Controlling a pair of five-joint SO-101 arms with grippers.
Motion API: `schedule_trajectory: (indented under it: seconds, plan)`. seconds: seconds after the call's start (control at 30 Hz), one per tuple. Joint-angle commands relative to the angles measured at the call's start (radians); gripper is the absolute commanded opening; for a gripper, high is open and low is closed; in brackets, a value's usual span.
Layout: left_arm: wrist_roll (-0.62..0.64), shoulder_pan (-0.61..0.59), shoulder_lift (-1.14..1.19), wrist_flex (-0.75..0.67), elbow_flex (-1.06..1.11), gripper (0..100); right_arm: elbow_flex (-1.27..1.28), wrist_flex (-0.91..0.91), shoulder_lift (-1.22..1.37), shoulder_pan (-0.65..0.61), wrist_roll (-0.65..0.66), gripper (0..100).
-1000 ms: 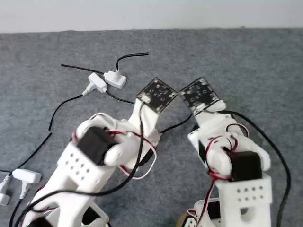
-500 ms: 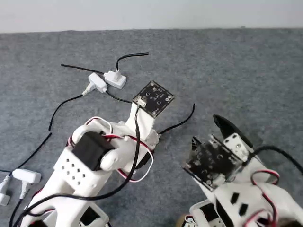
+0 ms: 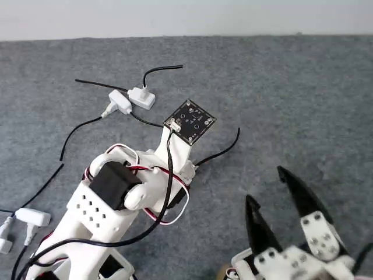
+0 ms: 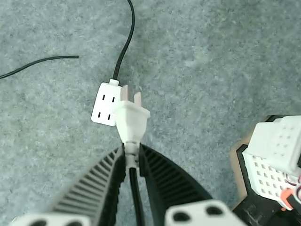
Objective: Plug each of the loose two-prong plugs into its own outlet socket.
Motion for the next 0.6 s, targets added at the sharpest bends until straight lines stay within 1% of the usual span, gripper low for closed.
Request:
schedule_trajectory:
  seconds: [0.0,0.07,0.13,0.23,0.3,0.5,0.57]
  plan:
    - [-0.008,0.009,-0.017,0.015,-0.053,1,0.011,0.045,0.008,-0.153,-0.072,21.2]
    - [-0.008,0.009,-0.017,0.017,-0.079,1,0.069,0.045,0.025,-0.266,-0.081,21.3]
    - [-0.008,0.009,-0.017,0.041,-0.119,1,0.120,0.042,0.036,-0.321,-0.081,21.4]
    - [-0.008,0.009,-0.023,0.043,-0.150,1,0.160,0.041,0.028,-0.340,-0.071,21.4]
    - [-0.008,0.014,-0.055,0.043,-0.147,1,0.172,0.042,0.008,-0.341,-0.038,21.4]
    - [0.002,0.144,-0.189,0.043,-0.145,1,0.187,0.039,0.004,-0.338,0.025,21.5]
    - [0.029,0.158,-0.206,0.043,-0.145,1,0.186,0.036,0.004,-0.337,0.041,21.5]
